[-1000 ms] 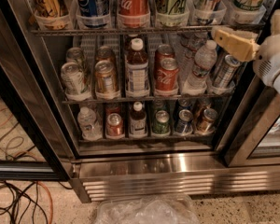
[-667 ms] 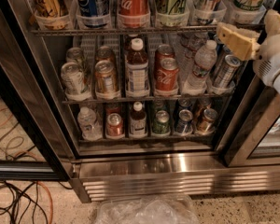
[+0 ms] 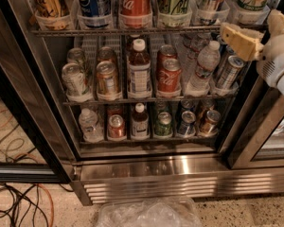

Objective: Pick 7up can from top shelf of fridge

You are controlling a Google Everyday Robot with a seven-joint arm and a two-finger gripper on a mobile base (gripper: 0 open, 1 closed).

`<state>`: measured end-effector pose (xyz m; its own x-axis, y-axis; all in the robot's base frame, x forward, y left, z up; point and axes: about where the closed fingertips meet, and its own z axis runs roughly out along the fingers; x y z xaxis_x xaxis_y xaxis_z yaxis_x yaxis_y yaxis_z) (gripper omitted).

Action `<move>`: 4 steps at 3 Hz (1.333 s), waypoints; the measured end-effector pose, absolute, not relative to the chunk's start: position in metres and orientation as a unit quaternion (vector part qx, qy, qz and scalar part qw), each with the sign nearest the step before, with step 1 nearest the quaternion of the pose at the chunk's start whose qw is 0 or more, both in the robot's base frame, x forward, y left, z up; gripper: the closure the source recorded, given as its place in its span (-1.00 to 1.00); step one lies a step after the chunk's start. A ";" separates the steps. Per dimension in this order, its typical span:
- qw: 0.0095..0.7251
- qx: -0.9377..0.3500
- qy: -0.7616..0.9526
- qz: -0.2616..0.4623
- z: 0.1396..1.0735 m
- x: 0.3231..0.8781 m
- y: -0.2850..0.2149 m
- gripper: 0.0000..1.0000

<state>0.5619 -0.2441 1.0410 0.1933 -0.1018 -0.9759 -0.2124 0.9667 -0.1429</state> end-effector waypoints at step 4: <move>0.766 -0.093 0.636 0.017 1.050 0.584 -0.255 -0.40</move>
Offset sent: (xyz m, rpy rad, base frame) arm 0.0122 -0.0143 0.0035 0.0296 -0.0080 -0.0851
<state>0.5836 -0.2549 1.0498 0.1915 -0.0913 -0.9772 -0.1442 0.9822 -0.1200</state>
